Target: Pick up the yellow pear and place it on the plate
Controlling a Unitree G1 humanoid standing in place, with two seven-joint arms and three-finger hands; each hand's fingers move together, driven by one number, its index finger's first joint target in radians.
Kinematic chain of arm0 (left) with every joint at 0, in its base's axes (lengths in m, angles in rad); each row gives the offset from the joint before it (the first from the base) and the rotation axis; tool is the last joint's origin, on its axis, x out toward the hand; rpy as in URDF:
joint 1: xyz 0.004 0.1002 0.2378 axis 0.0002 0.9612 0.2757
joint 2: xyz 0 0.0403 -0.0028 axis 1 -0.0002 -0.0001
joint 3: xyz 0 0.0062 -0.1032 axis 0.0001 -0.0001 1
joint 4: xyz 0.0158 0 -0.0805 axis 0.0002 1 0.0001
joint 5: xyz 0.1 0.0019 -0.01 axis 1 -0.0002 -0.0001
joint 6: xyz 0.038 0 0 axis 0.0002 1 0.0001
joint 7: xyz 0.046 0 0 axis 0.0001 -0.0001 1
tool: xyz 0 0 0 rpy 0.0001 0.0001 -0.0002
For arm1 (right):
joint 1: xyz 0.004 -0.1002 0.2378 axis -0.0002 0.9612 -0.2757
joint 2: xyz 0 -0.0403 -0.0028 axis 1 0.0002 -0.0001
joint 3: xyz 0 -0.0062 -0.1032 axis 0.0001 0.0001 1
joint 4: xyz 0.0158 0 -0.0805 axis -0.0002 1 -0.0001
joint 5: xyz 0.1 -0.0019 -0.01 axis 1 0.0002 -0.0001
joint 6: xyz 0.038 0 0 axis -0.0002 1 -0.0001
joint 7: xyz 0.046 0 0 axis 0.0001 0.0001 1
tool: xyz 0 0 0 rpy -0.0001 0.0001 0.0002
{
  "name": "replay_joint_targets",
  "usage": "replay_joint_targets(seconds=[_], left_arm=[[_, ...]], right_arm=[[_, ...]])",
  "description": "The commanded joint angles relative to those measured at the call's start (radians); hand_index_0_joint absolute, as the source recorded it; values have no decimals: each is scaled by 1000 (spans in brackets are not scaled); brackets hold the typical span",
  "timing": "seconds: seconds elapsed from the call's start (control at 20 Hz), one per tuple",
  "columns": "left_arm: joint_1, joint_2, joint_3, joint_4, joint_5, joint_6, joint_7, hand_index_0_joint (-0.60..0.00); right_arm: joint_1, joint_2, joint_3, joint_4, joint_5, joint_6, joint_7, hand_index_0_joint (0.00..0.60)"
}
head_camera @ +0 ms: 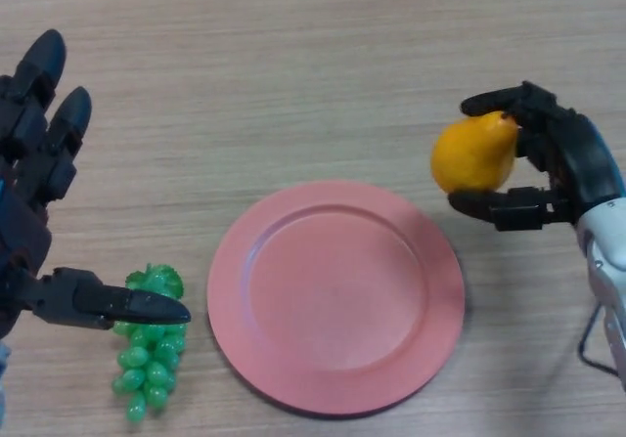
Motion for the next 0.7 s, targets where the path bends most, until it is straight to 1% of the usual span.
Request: replay_joint_targets(seconds=[0.05,0.1,0.15,0.2,0.25,0.3,0.35,0.4,0.45,0.5,0.55,0.6,0.65,0.7], left_arm=[[-38,42,43,-42,-5,-125,1,0],[-41,37,43,-39,-17,-121,7,0],[-40,36,37,-37,-15,-125,9,0],[-38,39,37,-37,-16,-126,4,0],[-39,33,37,-34,-28,-137,11,0],[-34,26,28,-23,-24,-168,18,0],[-32,25,22,-19,-21,-184,22,0],[-29,26,15,-15,-11,-199,21,0],[-27,26,17,-20,-22,-186,23,0],[-24,26,11,-24,-10,-184,19,0],[-25,24,3,-23,-3,-186,19,0],[-26,22,-5,-24,4,-188,18,0],[-31,23,-4,-33,-2,-175,23,0],[-37,26,-2,-36,-6,-165,25,0]], right_arm=[[-2,9,-20,-184,94,5,-17,600],[25,25,-3,-237,109,37,-30,600],[52,33,23,-269,86,49,-37,600],[79,51,44,-306,70,68,-31,600],[101,58,68,-316,32,39,-23,600],[131,63,101,-332,22,35,-15,600],[151,65,127,-331,-31,12,-11,600],[167,66,158,-310,-74,-22,-27,600],[171,67,185,-289,-93,-43,-60,600],[170,67,217,-247,-165,-76,-101,600],[164,67,236,-208,-226,-95,-123,600],[158,67,248,-156,-340,-135,-124,600],[155,67,247,-128,-404,-174,-128,600],[157,67,248,-114,-421,-195,-131,600]])
